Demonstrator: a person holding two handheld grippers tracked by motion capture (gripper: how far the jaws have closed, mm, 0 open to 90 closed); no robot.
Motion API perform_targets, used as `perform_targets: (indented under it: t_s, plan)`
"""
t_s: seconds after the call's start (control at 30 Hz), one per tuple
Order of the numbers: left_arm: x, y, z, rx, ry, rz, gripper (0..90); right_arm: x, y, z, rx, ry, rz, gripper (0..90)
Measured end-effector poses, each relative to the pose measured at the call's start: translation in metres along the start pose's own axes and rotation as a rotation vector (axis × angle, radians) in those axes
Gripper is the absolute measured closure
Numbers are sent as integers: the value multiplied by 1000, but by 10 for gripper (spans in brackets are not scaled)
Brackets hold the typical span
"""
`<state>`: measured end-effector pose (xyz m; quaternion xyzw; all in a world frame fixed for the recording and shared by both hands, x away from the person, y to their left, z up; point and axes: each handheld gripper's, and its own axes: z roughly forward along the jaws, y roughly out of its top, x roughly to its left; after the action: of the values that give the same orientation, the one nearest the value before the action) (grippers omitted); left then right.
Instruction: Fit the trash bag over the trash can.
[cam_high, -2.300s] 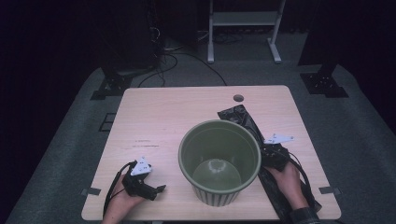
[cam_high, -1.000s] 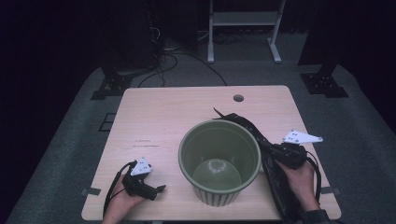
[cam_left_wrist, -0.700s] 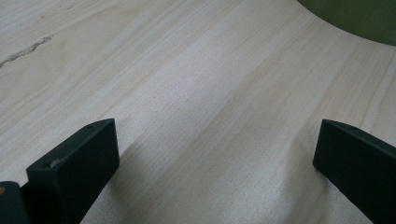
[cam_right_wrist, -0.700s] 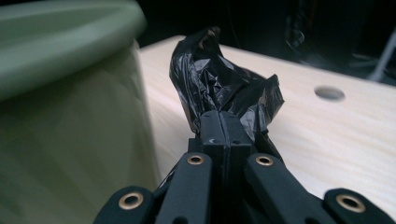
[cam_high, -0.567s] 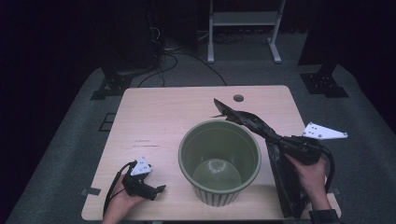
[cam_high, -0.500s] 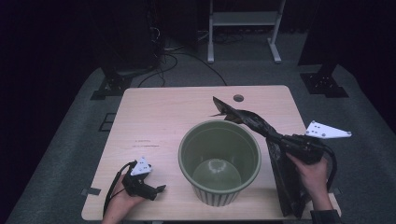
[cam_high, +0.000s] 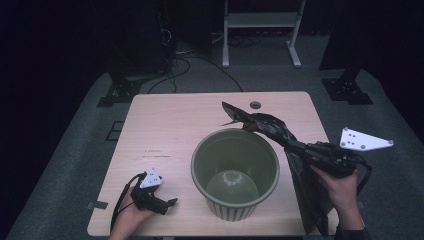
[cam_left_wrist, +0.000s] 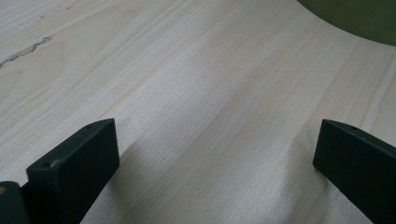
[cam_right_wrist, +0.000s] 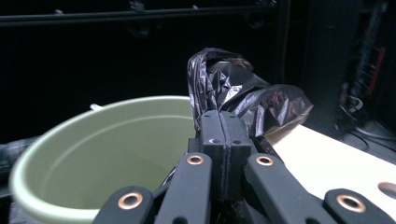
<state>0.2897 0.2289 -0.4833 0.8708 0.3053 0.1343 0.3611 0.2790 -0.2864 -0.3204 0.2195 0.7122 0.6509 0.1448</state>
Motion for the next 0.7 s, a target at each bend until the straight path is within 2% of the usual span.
perform_targets:
  t_s: [0.27, 0.53, 0.7]
  plan:
    - [0, 0, 0, 1, 0, 2, 0, 13, 16, -4, -45, 80, -39, 900]
    - [0, 0, 0, -1, 1, 1, 0, 26, 25, -12, -58, 109, -84, 898]
    - [0, 0, 0, -2, 1, 1, 0, 31, 27, -18, -60, 123, -92, 898]
